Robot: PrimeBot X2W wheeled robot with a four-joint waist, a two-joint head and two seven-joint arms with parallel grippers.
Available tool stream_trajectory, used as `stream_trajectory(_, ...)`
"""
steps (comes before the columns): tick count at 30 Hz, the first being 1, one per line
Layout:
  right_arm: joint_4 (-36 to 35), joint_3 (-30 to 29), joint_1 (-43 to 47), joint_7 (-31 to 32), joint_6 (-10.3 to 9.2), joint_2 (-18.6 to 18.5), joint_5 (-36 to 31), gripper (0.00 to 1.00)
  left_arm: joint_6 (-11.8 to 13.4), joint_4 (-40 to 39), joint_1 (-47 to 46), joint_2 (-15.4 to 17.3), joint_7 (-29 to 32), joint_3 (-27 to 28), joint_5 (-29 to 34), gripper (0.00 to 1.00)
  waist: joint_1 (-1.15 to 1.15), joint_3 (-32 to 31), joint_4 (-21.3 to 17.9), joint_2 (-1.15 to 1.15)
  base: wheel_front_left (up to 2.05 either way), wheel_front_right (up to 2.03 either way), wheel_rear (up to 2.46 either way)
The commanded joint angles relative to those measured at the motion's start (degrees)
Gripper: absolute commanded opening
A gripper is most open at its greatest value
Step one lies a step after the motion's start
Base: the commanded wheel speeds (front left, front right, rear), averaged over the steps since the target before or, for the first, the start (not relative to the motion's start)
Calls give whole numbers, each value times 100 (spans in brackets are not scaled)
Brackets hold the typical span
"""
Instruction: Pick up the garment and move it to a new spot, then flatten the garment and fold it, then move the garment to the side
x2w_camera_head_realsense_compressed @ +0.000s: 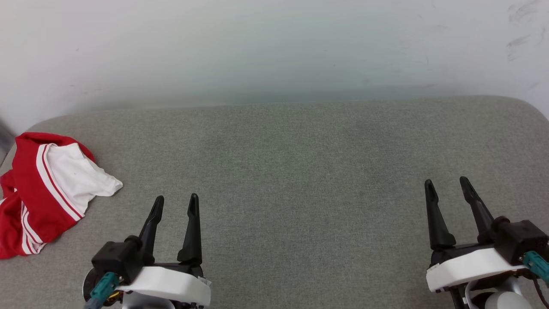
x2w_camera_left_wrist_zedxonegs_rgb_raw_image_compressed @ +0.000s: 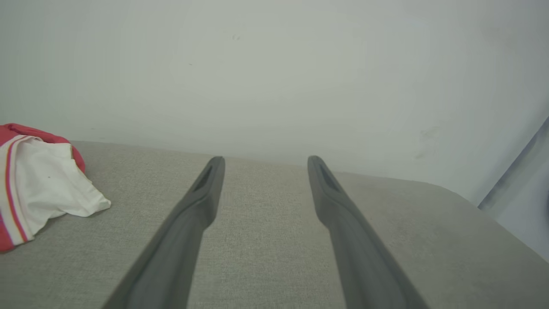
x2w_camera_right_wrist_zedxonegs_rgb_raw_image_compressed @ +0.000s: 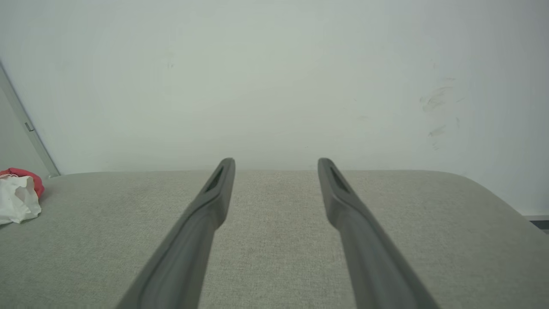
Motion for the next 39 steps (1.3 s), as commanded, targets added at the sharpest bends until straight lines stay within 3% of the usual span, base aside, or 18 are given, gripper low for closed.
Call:
stream_trajectory(1,-43,19,2,-57,0,0,-178,100,94,-30,-6,95,-56,-85,181,100,0,1,-3,0,0,0,0)
stream_trajectory(10,-49,69,19,-178,0,0,-779,100,521,69,-49,345,-179,-522,678,100,0,-1,-19,0,0,0,0)
stream_trajectory(15,-91,115,13,-235,0,1,-880,100,554,16,-24,325,-241,-612,665,100,0,0,-20,0,0,0,0)
stream_trajectory(21,-88,107,53,-299,0,1,-687,100,320,-109,86,124,-295,-363,561,100,0,-3,-8,0,0,0,0)
stream_trajectory(33,308,157,145,-432,-1,3,-380,100,-831,283,421,-389,-432,534,547,100,0,-16,-13,0,0,0,0)
stream_trajectory(39,474,212,156,-497,-1,4,-447,100,-1013,623,427,-420,-497,532,720,100,0,-21,-22,0,0,0,0)
